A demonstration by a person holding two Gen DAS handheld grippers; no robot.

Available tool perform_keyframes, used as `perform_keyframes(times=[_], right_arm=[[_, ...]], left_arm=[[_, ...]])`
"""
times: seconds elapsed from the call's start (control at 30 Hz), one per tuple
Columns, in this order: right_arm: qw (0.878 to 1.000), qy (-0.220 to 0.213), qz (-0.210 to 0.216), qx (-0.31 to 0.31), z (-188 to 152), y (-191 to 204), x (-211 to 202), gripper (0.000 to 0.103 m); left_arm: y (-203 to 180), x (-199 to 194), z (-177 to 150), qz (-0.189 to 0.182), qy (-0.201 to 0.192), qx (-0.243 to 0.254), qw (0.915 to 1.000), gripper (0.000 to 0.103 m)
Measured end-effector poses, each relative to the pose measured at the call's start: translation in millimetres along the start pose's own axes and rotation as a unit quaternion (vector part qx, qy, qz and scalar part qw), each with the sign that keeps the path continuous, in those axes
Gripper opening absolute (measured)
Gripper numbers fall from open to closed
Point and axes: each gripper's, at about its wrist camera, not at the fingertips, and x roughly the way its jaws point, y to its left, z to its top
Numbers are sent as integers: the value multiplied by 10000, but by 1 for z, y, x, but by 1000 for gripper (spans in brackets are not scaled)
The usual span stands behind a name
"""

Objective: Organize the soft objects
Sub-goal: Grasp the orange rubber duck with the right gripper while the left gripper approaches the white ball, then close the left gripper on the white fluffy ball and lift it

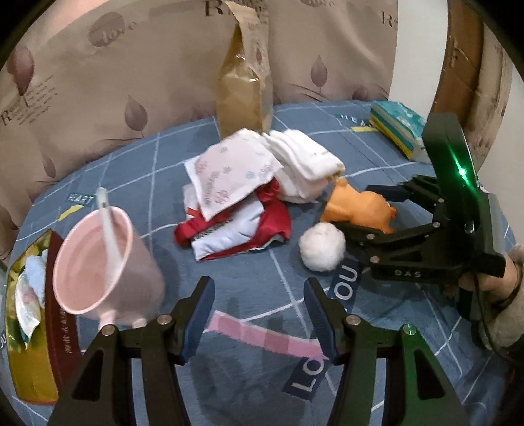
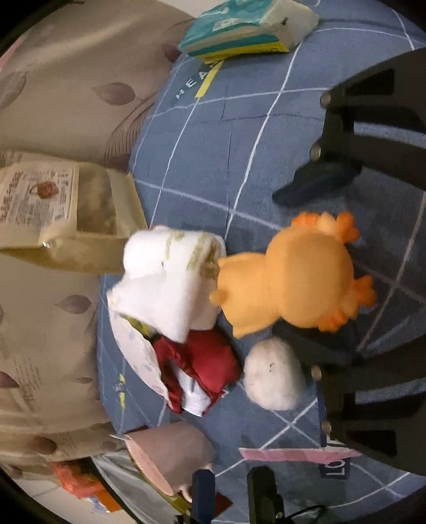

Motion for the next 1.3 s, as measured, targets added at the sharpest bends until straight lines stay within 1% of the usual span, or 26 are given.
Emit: perform_keyframes(times=[0.03, 0.13, 0.27, 0.4, 0.5, 0.6, 0.87, 0.9, 0.93, 0.97, 1.1, 1.3], right_arm=[[10000, 20, 39, -32, 0, 1, 1, 55], [10000, -25, 73, 8, 1, -1, 0, 54], [9996, -97, 35, 246, -1, -10, -5, 53], [9984, -39, -324, 463, -10, -26, -14, 52], [9969, 2, -409, 669, -20, -38, -18, 52], [9952, -16, -312, 928, -25, -49, -21, 52], [9950, 33, -228, 976, -26, -51, -17, 53], [9948, 31, -197, 1003, -26, -52, -17, 53], [9946, 30, -185, 1023, -27, -52, -18, 53], [9945, 26, -175, 1033, -27, -52, -18, 53], [9945, 28, -170, 1033, -27, -52, -18, 54], [9943, 21, -153, 1055, -27, -53, -17, 54]], left_arm=[[-2, 3, 0, -33, 29, 17, 10000, 58], [-7, 10, 1, -152, 130, 75, 9998, 58], [-15, 19, 3, -371, 264, 123, 9989, 58], [-24, 29, 8, -590, 355, 210, 9974, 58], [-32, 37, 13, -650, 405, 289, 9966, 58], [-39, 45, 19, -738, 461, 315, 9957, 58], [-49, 67, 36, -742, 590, 390, 9947, 58], [-48, 70, 37, -787, 615, 340, 9944, 54], [-47, 71, 38, -832, 620, 301, 9941, 34], [-46, 72, 39, -890, 615, 244, 9938, 27], [-44, 71, 40, -924, 661, 204, 9933, 24], [-45, 55, 41, -893, 504, 248, 9944, 24]])
